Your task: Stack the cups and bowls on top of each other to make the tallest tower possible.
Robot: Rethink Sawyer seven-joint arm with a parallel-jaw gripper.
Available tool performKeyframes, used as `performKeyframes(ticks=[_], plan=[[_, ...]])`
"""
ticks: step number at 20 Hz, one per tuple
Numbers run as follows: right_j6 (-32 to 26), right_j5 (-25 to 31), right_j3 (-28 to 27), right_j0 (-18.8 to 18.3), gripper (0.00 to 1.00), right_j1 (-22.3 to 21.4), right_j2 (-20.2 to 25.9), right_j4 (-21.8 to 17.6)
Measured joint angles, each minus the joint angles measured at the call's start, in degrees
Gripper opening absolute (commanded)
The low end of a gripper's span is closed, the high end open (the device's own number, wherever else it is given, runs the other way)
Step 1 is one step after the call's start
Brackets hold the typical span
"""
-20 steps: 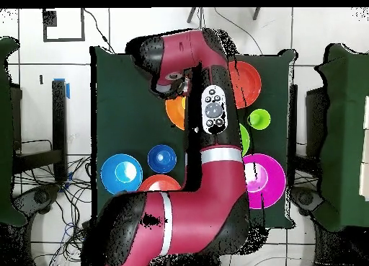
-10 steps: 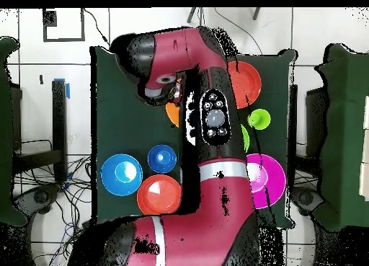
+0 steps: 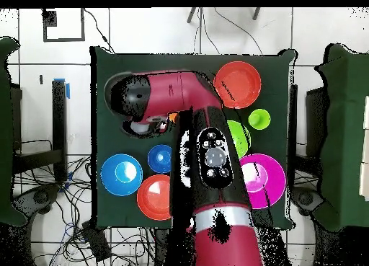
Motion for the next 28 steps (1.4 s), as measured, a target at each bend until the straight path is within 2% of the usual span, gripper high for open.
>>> performKeyframes(ticks=[3, 8, 13, 18, 22, 28], plan=[[3.7, -8.4, 9.3, 0.5, 1.0, -4.0, -2.0, 2.2], [4.2, -12.7, 16.9, -0.1, 1.0, -7.2, -2.7, 2.7], [4.2, -14.3, 23.2, -2.9, 1.0, -10.1, -2.7, 2.7], [4.2, -14.3, 26.0, -6.3, 1.0, -11.9, -2.7, 2.7], [4.2, -14.3, 25.9, -8.0, 1.0, -12.4, -2.7, 2.5], [4.2, -14.3, 24.8, -10.6, 1.0, -12.5, -2.7, -0.7]])
